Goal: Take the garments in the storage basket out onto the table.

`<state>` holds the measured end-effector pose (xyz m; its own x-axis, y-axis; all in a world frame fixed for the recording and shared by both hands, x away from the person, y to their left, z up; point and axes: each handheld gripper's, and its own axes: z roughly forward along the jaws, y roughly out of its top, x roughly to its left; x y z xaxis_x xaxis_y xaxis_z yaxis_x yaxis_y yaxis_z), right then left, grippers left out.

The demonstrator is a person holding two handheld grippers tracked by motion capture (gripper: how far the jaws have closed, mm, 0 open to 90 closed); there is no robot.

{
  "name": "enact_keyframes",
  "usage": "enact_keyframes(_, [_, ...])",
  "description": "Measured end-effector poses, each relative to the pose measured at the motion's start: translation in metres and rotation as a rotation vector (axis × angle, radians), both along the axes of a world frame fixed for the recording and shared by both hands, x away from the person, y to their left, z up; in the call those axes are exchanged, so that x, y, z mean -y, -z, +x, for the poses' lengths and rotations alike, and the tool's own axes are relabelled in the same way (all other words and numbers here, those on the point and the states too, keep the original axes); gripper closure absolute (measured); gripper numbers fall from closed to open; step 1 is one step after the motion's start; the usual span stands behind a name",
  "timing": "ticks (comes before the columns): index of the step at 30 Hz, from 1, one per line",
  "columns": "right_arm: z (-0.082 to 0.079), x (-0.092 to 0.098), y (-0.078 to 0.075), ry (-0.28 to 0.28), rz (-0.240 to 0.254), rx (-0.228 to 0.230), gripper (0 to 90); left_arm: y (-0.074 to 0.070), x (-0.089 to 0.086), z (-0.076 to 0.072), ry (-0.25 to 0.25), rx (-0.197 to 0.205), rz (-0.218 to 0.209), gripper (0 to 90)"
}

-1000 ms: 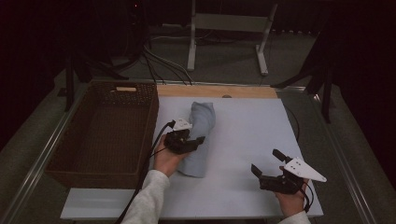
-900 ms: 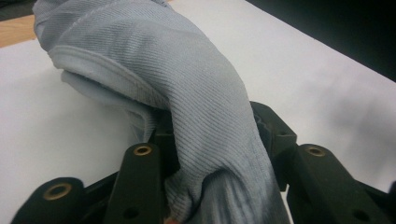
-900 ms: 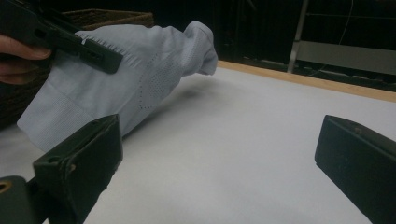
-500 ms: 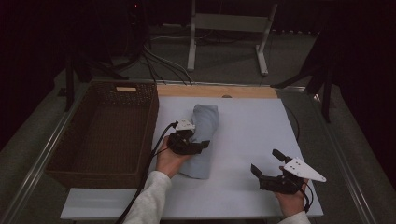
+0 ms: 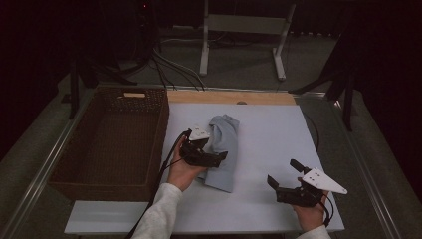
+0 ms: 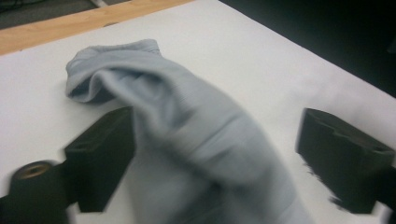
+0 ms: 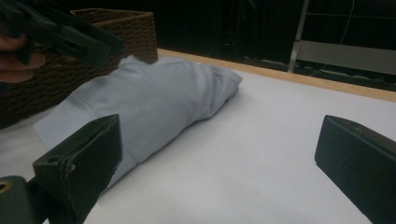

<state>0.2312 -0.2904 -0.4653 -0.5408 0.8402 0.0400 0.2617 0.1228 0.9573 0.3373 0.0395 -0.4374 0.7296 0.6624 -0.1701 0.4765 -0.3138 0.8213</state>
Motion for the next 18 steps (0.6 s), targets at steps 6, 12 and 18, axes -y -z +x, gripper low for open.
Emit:
enact_keyframes(6, [0.000,0.000,0.000,0.000,0.001,0.000,1.2,-0.004,-0.004,-0.001,0.002,0.013,-0.018,0.1])
enact_keyframes(12, [0.000,0.000,0.000,0.001,0.001,-0.001,1.2,-0.006,-0.008,-0.002,0.034,0.043,-0.061,0.1])
enact_keyframes(18, [0.000,0.000,0.000,0.000,0.001,-0.001,1.2,-0.008,-0.013,-0.003,0.067,0.075,-0.114,0.1])
